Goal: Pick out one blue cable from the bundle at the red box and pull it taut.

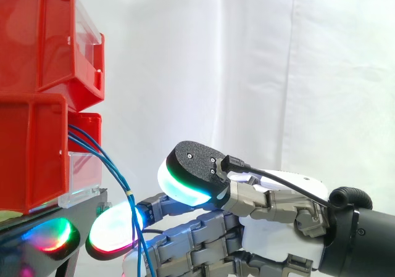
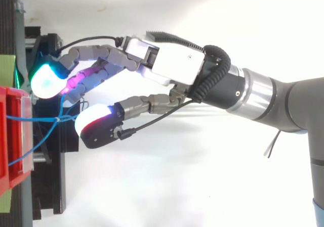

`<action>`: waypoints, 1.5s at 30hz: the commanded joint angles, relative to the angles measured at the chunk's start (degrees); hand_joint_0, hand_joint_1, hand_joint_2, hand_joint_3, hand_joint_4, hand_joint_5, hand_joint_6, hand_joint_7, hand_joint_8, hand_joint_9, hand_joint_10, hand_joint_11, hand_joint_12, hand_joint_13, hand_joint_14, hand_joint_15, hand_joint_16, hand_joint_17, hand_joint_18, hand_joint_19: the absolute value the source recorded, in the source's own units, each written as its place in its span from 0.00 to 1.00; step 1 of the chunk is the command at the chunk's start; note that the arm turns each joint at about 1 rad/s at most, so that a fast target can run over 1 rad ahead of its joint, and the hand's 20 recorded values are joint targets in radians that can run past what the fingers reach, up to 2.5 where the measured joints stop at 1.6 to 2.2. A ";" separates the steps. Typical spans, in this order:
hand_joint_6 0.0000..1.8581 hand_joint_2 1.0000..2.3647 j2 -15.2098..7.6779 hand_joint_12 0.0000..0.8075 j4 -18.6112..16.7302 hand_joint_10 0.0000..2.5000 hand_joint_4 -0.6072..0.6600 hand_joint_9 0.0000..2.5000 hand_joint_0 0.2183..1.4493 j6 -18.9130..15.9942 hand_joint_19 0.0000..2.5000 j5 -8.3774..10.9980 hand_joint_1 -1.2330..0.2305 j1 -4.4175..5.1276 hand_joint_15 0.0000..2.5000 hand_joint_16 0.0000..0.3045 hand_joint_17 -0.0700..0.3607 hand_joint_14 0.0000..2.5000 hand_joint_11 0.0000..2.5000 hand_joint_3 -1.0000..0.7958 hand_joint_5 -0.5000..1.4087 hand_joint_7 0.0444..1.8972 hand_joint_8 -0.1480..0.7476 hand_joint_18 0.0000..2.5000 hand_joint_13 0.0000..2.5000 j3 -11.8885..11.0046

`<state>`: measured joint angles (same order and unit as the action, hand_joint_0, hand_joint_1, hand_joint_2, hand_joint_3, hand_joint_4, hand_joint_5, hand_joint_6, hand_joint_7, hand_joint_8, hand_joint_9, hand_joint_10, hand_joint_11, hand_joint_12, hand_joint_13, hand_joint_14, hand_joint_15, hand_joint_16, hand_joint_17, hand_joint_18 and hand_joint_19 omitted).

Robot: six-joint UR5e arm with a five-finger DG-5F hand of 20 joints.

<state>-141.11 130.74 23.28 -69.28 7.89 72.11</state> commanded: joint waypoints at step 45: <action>0.27 0.00 -3.47 0.49 -13.32 0.00 0.73 0.36 0.33 -11.51 0.24 -10.35 0.44 -0.95 0.13 0.18 0.44 0.01 0.11 0.32 0.20 0.46 0.49 0.26 0.31 2.68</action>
<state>-144.66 117.67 13.20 -78.20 7.21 74.74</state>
